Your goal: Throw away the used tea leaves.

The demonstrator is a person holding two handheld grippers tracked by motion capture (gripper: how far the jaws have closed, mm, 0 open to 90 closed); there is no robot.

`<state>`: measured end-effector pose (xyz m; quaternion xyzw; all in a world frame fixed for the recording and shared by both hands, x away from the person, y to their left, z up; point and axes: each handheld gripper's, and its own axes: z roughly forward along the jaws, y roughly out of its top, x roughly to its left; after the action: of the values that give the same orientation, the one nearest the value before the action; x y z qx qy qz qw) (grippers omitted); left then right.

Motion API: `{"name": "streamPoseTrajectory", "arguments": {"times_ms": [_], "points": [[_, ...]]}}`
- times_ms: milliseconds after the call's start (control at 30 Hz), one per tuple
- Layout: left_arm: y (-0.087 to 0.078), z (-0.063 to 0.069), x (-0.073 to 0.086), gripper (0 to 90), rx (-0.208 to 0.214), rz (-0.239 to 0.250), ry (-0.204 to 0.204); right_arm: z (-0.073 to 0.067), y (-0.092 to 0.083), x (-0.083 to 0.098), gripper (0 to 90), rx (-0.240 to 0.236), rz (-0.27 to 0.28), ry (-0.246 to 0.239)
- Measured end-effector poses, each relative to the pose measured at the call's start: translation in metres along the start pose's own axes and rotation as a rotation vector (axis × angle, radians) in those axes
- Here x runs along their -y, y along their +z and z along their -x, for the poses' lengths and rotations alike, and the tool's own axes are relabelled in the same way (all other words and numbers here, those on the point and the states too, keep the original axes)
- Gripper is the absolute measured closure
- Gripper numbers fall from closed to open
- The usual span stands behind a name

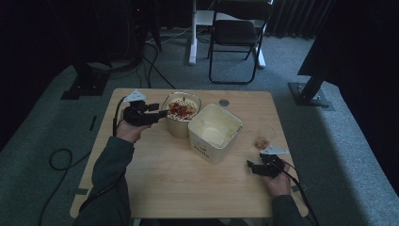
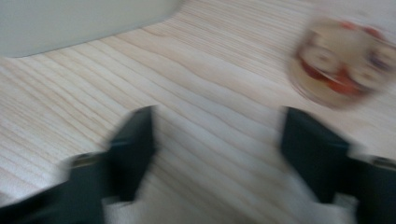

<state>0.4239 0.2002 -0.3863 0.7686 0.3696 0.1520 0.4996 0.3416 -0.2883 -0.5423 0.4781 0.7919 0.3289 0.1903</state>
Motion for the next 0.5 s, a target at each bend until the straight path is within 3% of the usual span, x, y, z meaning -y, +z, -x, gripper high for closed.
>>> {"name": "streamPoseTrajectory", "arguments": {"times_ms": [33, 200, 367, 500], "points": [[0.000, -0.001, 0.001, 44.2, 0.000, 0.001, 0.001, 0.005, -0.009, -0.002, 47.2, -0.030, 0.024, 0.055], [0.002, -0.004, 0.005, 44.1, -0.020, -0.005, -0.010, 0.016, -0.039, -0.009, 48.6, 0.043, 0.140, 0.121], [0.003, -0.006, 0.007, 44.0, -0.035, -0.006, -0.007, 0.030, -0.067, -0.022, 60.5, 0.139, 0.222, 0.115], [0.006, -0.005, 0.009, 44.0, -0.030, -0.001, -0.008, 0.045, -0.075, -0.039, 61.2, 0.163, 0.252, 0.156]]}}
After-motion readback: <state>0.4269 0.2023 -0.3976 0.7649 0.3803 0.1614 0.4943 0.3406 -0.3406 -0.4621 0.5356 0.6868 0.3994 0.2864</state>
